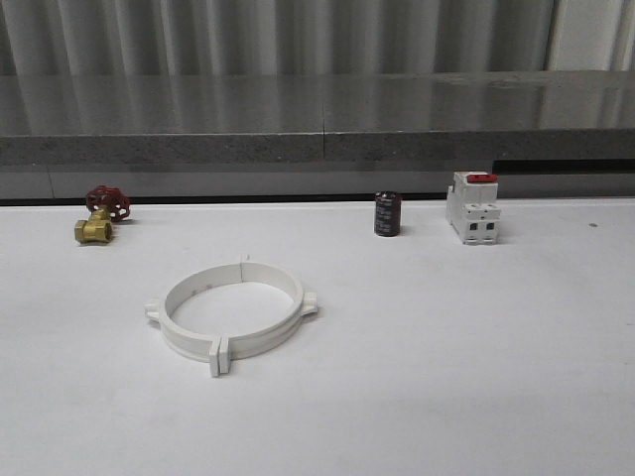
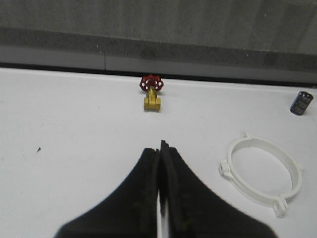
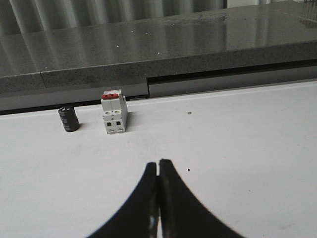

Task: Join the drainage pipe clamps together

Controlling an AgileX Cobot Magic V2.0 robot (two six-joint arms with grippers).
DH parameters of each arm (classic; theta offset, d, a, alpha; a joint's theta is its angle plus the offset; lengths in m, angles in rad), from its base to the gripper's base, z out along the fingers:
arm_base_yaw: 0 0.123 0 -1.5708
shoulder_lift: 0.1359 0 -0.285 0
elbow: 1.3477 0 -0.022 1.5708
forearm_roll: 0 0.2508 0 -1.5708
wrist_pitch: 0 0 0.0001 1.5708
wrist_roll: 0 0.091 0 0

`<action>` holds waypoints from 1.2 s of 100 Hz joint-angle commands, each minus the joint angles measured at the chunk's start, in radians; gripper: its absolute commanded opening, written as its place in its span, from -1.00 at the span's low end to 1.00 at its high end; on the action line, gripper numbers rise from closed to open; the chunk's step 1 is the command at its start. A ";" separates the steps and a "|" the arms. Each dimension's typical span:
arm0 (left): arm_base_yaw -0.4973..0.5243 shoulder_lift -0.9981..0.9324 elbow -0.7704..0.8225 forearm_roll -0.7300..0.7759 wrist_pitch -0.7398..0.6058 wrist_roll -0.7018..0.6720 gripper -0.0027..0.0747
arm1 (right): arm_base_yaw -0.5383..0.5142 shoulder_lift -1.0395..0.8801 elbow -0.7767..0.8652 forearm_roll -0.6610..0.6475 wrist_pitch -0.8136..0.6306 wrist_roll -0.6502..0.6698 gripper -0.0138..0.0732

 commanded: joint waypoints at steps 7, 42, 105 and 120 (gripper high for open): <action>0.000 -0.045 0.043 0.012 -0.247 0.001 -0.98 | -0.005 -0.018 -0.020 -0.011 -0.088 -0.004 -0.84; 0.048 -0.310 0.299 0.017 -0.321 0.001 -0.98 | -0.005 -0.018 -0.020 -0.011 -0.088 -0.004 -0.84; 0.065 -0.325 0.409 0.058 -0.473 0.001 -0.98 | -0.005 -0.018 -0.020 -0.011 -0.088 -0.004 -0.84; 0.065 -0.325 0.409 0.058 -0.473 0.001 -0.98 | -0.005 -0.018 -0.020 -0.011 -0.088 -0.004 -0.84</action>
